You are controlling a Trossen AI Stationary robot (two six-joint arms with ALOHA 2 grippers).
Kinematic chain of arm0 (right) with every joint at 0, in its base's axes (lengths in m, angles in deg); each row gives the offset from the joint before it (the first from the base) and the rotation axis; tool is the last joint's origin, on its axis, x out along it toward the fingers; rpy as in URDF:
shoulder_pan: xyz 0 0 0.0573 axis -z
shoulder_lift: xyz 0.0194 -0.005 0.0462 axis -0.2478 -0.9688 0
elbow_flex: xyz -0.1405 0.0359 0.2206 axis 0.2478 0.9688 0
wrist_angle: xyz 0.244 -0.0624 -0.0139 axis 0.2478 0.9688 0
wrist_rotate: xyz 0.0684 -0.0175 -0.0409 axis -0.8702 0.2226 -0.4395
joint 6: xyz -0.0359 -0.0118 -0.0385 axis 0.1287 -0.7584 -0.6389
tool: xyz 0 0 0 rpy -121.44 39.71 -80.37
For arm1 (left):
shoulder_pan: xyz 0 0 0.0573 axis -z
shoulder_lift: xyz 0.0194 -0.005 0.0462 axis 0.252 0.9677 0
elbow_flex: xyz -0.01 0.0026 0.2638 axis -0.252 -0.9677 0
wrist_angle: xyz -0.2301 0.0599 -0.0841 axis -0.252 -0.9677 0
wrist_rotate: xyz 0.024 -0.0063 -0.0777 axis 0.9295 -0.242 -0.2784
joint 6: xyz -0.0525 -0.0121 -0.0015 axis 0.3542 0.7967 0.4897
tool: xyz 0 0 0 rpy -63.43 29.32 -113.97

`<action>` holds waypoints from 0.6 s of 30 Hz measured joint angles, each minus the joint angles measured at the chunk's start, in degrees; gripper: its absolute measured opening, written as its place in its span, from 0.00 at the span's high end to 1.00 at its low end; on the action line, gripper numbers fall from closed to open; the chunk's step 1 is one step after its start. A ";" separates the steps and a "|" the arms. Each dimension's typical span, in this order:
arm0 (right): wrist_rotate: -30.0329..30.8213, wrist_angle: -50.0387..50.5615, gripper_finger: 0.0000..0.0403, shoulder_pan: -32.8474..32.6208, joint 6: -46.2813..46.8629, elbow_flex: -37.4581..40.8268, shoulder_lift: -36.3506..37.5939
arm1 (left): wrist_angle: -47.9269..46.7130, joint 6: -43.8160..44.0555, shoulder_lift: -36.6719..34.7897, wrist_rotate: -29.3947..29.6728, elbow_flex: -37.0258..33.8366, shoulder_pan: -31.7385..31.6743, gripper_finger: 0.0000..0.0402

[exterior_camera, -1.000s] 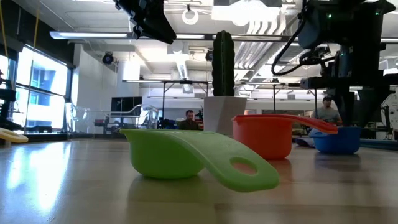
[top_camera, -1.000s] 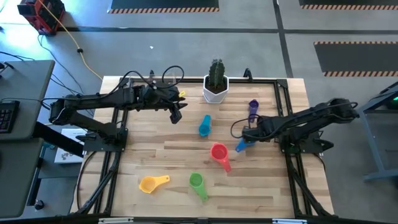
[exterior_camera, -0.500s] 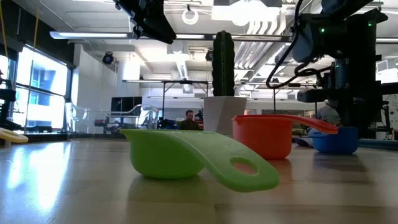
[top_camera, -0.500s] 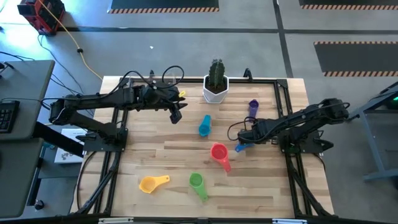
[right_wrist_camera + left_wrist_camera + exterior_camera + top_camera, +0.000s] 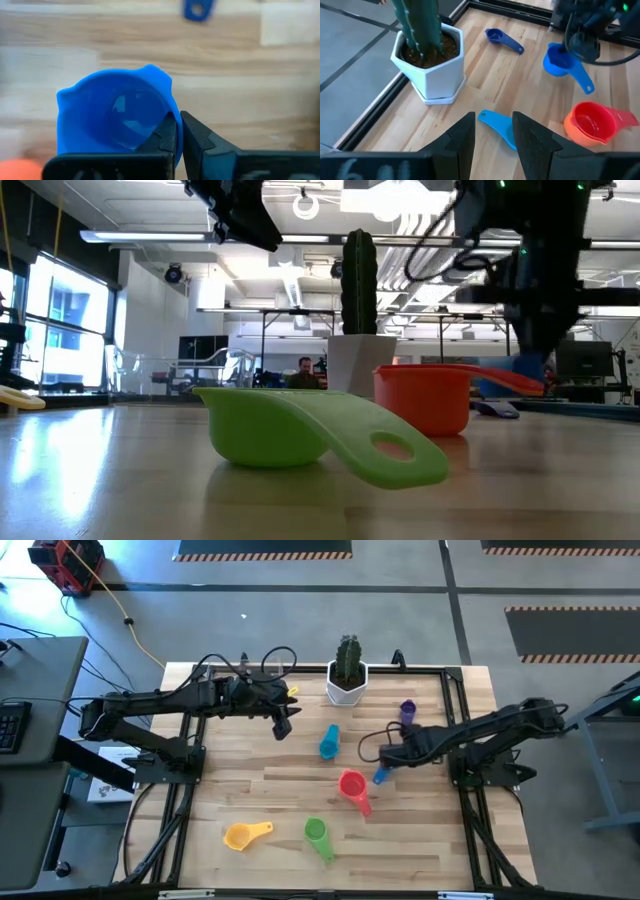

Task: Nest measuring cups in basket
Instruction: Stack the blue measuring cup on the red measuring cup

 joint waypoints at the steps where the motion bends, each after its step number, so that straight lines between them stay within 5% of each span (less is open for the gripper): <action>1: 0.62 0.06 1.00 0.00 -1.50 -1.15 0.00 | -0.20 0.00 -0.01 -0.37 0.00 0.06 0.70; 11: 5.78 -0.72 1.00 0.77 -29.67 -13.60 0.00 | -3.84 5.82 -0.02 -3.33 0.00 0.20 0.70; 18: -1.13 -9.18 1.00 3.60 -54.58 -17.64 0.00 | -5.78 17.21 -0.02 -7.60 0.00 0.72 0.70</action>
